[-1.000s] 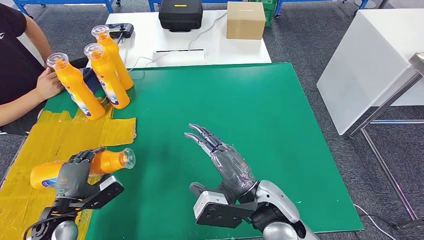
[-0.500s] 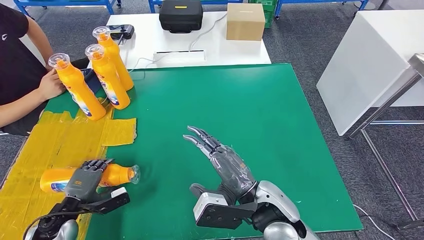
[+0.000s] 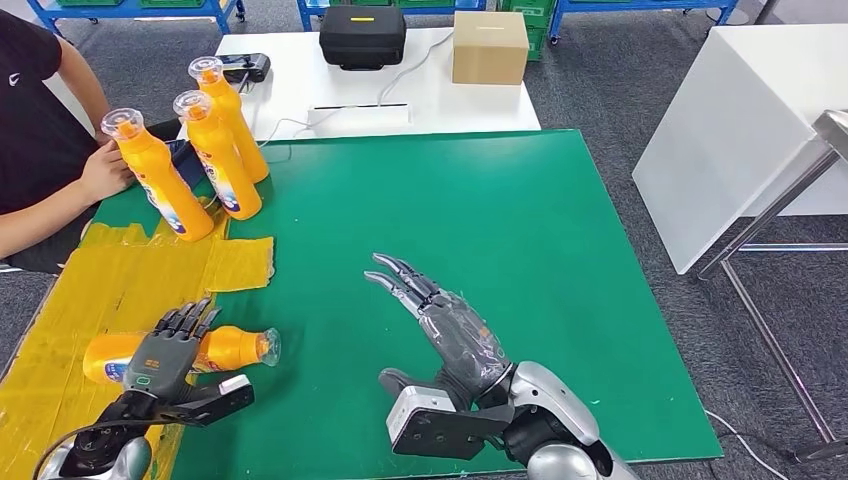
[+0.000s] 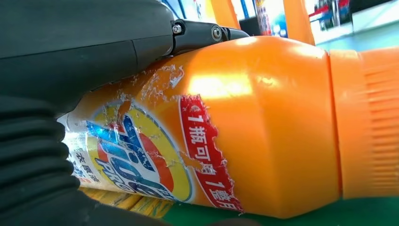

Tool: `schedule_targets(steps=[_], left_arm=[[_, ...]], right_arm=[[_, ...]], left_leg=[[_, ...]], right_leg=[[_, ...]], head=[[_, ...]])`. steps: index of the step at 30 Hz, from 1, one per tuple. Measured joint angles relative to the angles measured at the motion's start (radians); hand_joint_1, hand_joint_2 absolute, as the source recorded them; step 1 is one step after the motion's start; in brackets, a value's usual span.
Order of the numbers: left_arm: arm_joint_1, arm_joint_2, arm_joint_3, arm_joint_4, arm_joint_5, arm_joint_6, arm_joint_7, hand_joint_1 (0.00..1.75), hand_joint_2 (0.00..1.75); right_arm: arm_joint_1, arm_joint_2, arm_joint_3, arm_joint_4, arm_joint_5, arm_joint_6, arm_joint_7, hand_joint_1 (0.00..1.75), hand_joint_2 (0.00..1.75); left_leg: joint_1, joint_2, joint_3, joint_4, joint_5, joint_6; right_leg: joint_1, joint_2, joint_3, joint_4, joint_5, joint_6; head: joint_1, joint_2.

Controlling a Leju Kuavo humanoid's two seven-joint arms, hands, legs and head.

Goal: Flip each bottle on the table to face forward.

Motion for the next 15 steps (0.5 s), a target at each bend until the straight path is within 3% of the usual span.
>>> schedule_targets(steps=[2, 4, 6, 7, 9, 12, 13, 15], left_arm=[[0.023, -0.009, 0.006, -0.023, -0.006, 0.108, 0.013, 0.00, 0.00], [0.057, -0.042, 0.029, -0.084, 0.069, 0.239, -0.026, 0.00, 0.00], [0.085, -0.102, 0.075, -0.179, 0.281, 0.303, -0.120, 0.00, 0.00], [0.093, -0.138, 0.100, -0.228, 0.431, 0.286, -0.157, 0.00, 0.00], [0.101, -0.206, 0.141, -0.330, 0.777, 0.155, -0.184, 0.00, 0.00], [0.113, -0.281, 0.167, -0.477, 1.211, -0.175, -0.175, 0.00, 0.00], [0.118, -0.297, 0.168, -0.519, 1.297, -0.269, -0.173, 0.00, 0.00], [0.127, -0.318, 0.165, -0.572, 1.365, -0.358, -0.171, 0.00, 0.00]], right_arm=[[0.006, -0.001, 0.000, 0.000, 0.004, -0.003, 0.000, 0.00, 0.00], [0.018, -0.005, -0.001, 0.000, 0.012, -0.006, -0.001, 0.00, 0.00], [0.035, -0.009, -0.003, 0.000, 0.025, -0.011, -0.007, 0.00, 0.00], [0.048, -0.010, -0.005, -0.001, 0.032, -0.015, -0.012, 0.00, 0.00], [0.086, -0.011, -0.012, -0.004, 0.049, -0.030, -0.029, 0.00, 0.00], [0.158, -0.012, -0.031, -0.010, 0.061, -0.061, -0.064, 0.00, 0.00], [0.179, -0.012, -0.038, -0.012, 0.062, -0.068, -0.074, 0.00, 0.00], [0.205, -0.013, -0.048, -0.013, 0.063, -0.076, -0.085, 0.00, 0.00]], left_leg=[[0.000, 0.001, 0.000, 0.000, 0.000, 0.000], [0.000, 0.001, -0.002, 0.001, 0.000, 0.000], [0.000, 0.000, -0.003, 0.001, 0.000, 0.001], [-0.001, -0.001, -0.004, 0.001, 0.000, 0.001], [-0.001, -0.001, -0.005, 0.001, 0.000, 0.001], [-0.001, -0.002, -0.008, 0.001, -0.001, 0.002], [-0.001, -0.002, -0.009, 0.001, -0.001, 0.002], [-0.001, -0.001, -0.010, 0.001, -0.001, 0.002]], right_leg=[[0.000, 0.000, -0.002, 0.000, 0.000, 0.000], [0.000, 0.000, -0.004, 0.000, 0.000, 0.000], [0.000, 0.000, -0.005, 0.000, 0.001, 0.000], [0.000, -0.001, -0.005, 0.000, 0.000, 0.000], [0.000, -0.001, -0.006, -0.001, 0.000, 0.001], [-0.001, -0.002, -0.008, -0.001, 0.000, 0.001], [-0.001, -0.002, -0.009, -0.001, 0.000, 0.001], [-0.001, -0.001, -0.010, -0.001, 0.000, 0.001]], head=[[0.000, 0.000], [0.000, 0.000], [0.000, 0.000], [0.000, 0.000], [0.000, 0.000], [0.000, 0.000], [0.000, 0.000], [0.000, 0.000]])
